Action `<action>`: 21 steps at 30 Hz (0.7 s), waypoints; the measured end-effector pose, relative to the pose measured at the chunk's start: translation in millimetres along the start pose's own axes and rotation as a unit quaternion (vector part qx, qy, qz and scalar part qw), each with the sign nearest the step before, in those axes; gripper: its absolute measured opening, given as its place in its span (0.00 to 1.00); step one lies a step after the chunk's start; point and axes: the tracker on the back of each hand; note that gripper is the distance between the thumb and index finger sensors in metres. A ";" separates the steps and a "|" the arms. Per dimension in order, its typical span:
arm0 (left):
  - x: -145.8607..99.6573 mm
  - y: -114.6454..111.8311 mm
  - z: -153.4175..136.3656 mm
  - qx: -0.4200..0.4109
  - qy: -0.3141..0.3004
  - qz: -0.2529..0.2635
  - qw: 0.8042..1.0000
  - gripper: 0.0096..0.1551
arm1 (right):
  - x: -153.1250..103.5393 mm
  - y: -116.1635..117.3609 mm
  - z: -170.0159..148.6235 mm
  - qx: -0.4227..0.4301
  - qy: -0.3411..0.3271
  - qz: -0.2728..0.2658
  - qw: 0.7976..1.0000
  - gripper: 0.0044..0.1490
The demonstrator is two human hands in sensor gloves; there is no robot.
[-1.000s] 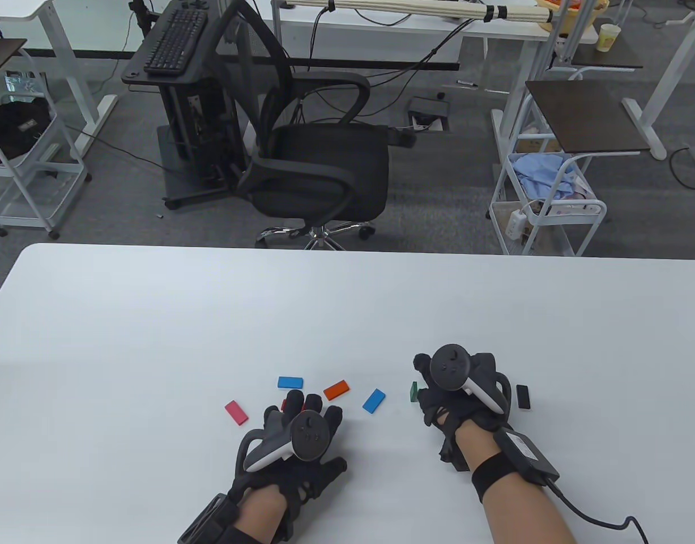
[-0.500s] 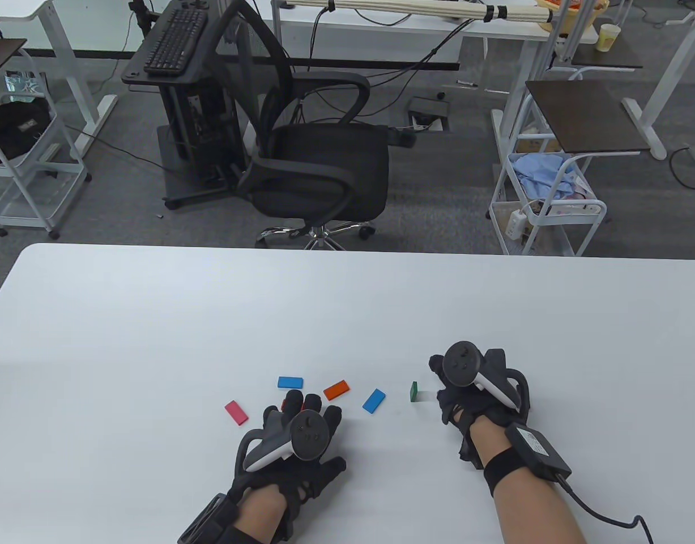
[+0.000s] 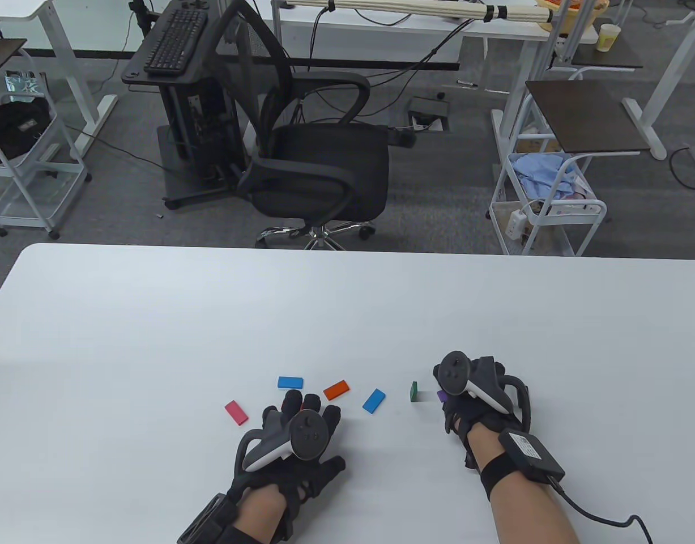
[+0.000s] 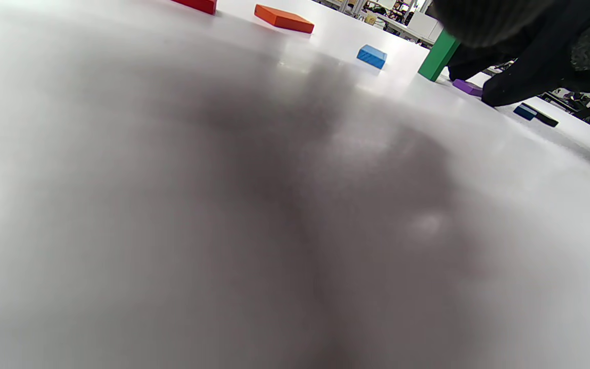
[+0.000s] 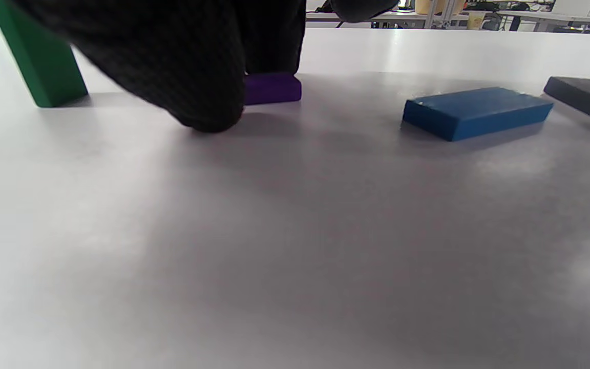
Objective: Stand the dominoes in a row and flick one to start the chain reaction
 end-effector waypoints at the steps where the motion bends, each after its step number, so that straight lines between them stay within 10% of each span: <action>1: 0.0 -0.1 0.1 0.000 0.000 0.000 1.000 0.50 | 0.0 -0.2 1.4 -0.009 -0.001 -0.002 1.000 0.40; 21: 0.6 0.5 0.6 -0.002 -0.004 0.003 1.000 0.50 | 0.9 0.9 28.1 -0.133 -0.025 0.006 0.991 0.41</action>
Point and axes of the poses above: the tracker on the back of each hand, its own z axis roughly to the thumb side, its own x axis roughly from the wrist to the fingertips, y = z × x, and after that the axes turned 4 degrees about -y, right-handed
